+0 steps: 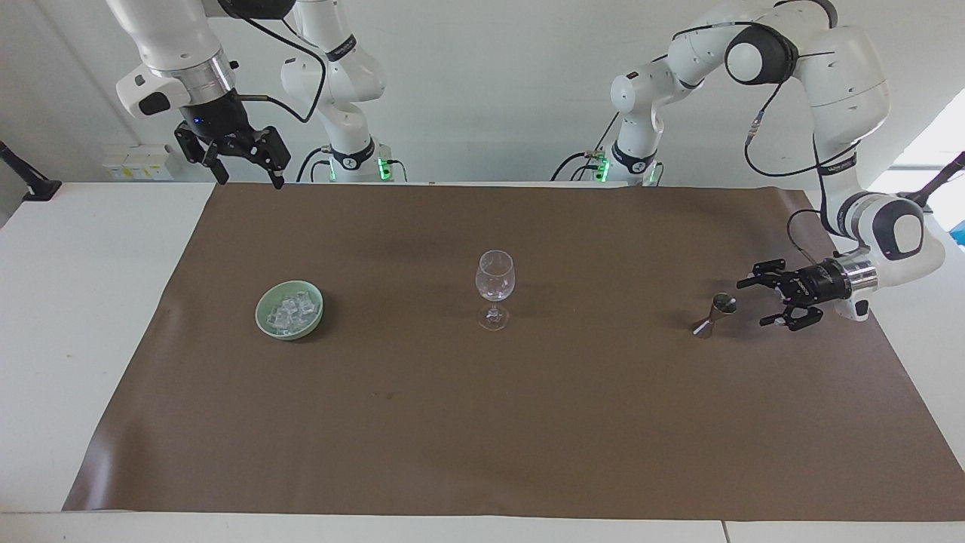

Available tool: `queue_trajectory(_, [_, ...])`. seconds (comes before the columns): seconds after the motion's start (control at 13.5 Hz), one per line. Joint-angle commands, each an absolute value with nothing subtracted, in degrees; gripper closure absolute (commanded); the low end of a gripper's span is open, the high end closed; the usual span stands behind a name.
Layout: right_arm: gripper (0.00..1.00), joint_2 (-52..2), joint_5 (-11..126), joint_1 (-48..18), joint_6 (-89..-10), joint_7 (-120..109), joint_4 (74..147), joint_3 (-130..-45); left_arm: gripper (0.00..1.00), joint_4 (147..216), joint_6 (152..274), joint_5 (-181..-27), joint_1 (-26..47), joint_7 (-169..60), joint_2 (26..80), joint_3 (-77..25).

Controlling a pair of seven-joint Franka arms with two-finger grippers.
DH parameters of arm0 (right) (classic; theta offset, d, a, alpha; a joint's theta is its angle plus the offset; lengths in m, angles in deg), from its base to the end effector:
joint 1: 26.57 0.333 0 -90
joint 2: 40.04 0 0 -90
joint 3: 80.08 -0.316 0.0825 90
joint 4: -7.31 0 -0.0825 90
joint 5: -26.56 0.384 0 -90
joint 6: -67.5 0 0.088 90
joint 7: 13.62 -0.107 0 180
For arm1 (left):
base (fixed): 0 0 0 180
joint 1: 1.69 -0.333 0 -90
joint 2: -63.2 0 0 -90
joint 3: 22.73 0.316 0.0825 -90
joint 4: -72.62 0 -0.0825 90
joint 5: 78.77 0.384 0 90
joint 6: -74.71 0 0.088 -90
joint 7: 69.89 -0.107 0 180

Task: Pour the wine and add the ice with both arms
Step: 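Move the left gripper onto the metal cup and close on it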

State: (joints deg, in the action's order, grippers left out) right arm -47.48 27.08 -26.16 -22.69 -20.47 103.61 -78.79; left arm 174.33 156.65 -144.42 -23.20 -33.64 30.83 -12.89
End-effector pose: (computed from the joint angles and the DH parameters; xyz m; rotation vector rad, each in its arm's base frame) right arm 0.5136 -0.0077 0.6422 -3.1211 0.2105 -0.0352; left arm 0.5625 0.2060 0.2570 1.3621 1.4220 -0.9479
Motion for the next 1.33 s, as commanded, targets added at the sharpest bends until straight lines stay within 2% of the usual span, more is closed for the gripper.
queue_trajectory(0.0, [0.00,-48.2,26.8,-26.2,-21.9,-19.2,103.9,-78.9,0.00,172.5,155.1,-147.1,-22.5,-32.0,28.4,-12.5])
queue_trajectory(1.25, [0.00,-48.1,26.8,-26.2,-21.9,-19.2,103.9,-78.9,0.00,177.2,160.0,-150.4,-19.0,-37.0,27.2,-13.3])
